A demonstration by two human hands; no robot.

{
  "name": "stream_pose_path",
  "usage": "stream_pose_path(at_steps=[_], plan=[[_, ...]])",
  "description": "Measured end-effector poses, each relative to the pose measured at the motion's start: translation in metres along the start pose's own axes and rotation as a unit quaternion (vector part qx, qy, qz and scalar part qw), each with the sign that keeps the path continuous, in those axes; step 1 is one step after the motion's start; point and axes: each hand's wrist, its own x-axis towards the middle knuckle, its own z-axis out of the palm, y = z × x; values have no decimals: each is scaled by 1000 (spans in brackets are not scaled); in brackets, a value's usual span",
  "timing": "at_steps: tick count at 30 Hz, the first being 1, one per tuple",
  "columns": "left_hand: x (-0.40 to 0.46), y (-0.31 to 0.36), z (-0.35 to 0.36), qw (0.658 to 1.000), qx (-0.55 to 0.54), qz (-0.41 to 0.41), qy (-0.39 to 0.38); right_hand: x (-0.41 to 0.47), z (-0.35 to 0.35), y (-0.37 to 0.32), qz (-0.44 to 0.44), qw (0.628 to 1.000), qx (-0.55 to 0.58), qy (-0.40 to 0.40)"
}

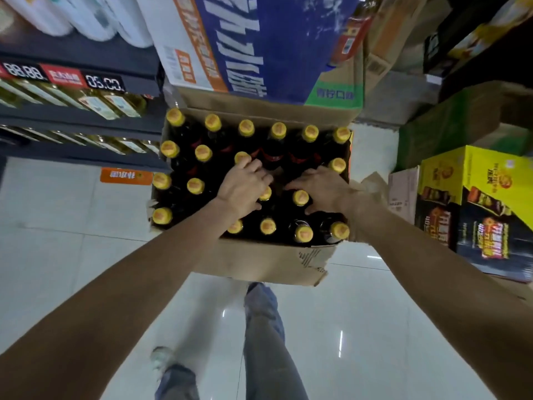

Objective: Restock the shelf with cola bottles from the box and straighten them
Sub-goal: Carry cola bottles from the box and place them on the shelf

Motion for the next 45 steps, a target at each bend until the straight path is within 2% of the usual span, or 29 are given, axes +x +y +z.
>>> stream_pose_path(at_steps=[4, 7, 10, 12, 14, 17, 19, 21, 23, 24, 26, 28, 31, 33, 35, 37, 38, 40, 42, 44, 45], plan=[[12, 3, 7, 999, -42, 14, -4, 19, -1, -1, -38, 999, 5, -28], [13, 0, 8, 997, -68, 18, 16, 23, -6, 1, -39, 997, 64, -35], [7, 2, 10, 995, -87, -6, 37, 8, -11, 3, -29, 991, 123, 32], [3, 1, 14, 992, -105, -38, 58, -12, -15, 3, -3, 974, 205, 98], [0, 1, 19, 984, -140, -59, 98, -35, -22, 1, 40, 932, 314, 176], [-2, 4, 20, 967, -187, -79, 152, -57, -28, -9, 106, 814, 486, 299], [-4, 6, 16, 953, -226, -86, 184, -62, -30, -13, 139, 742, 560, 341], [-15, 6, 10, 927, -282, -96, 226, -69, -33, -16, 151, 687, 608, 368], [-36, 4, -1, 873, -388, -122, 269, -82, -43, -22, 144, 635, 651, 390], [-49, 2, -10, 831, -461, -137, 281, -88, -49, -25, 135, 615, 668, 397], [-75, 3, -36, 733, -587, -150, 309, -100, -64, -33, 112, 588, 690, 408], [-97, 5, -66, 644, -663, -155, 349, -108, -79, -44, 101, 565, 708, 411], [-129, 3, -96, 477, -760, -184, 401, -116, -107, -69, 94, 533, 744, 391], [-151, -4, -104, 382, -788, -220, 429, -119, -129, -93, 71, 524, 766, 366], [-179, -16, -109, 309, -800, -254, 448, -116, -147, -123, 50, 520, 784, 335], [-218, -27, -112, 252, -801, -284, 463, -111, -161, -162, 38, 558, 776, 292], [-241, -31, -110, 238, -798, -298, 466, -110, -168, -185, 34, 584, 767, 265], [-292, -35, -105, 246, -782, -332, 467, -106, -177, -233, 10, 634, 739, 226], [-351, -35, -90, 286, -742, -372, 479, -101, -184, -289, -18, 676, 706, 209], [-415, -31, -70, 312, -701, -417, 487, -100, -189, -353, -53, 707, 682, 182], [-449, -27, -57, 312, -686, -443, 485, -100, -189, -385, -77, 719, 669, 170]])
